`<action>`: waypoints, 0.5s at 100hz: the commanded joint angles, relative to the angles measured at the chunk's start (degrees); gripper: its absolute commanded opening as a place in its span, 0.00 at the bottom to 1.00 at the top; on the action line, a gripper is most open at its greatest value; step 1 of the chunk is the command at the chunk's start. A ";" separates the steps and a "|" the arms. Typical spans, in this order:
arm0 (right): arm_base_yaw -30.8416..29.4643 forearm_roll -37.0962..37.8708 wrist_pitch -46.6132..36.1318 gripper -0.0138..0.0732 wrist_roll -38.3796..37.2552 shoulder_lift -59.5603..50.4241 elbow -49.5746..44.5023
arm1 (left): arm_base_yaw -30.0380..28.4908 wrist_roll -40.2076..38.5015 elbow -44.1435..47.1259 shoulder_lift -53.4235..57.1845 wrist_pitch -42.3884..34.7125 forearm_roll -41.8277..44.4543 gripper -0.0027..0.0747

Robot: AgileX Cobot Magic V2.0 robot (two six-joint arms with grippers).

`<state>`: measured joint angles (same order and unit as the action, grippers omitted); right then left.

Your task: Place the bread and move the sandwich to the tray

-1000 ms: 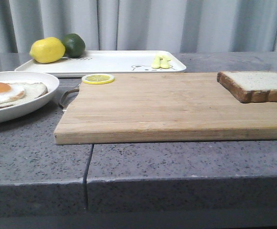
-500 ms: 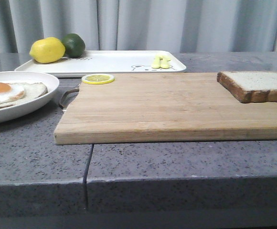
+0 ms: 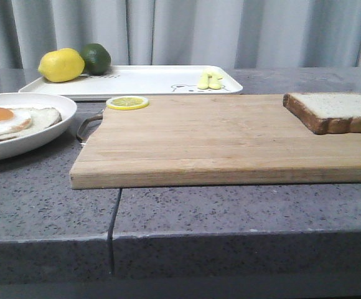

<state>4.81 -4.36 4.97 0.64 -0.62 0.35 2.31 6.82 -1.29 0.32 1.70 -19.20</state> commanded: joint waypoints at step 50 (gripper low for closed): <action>-0.09 -5.76 18.98 0.08 0.05 20.77 30.81 | -0.10 0.04 -32.76 -19.72 24.07 -3.13 0.01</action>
<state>4.81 -9.13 24.13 0.53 15.85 25.57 2.31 6.82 -27.22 -13.97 24.60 -21.03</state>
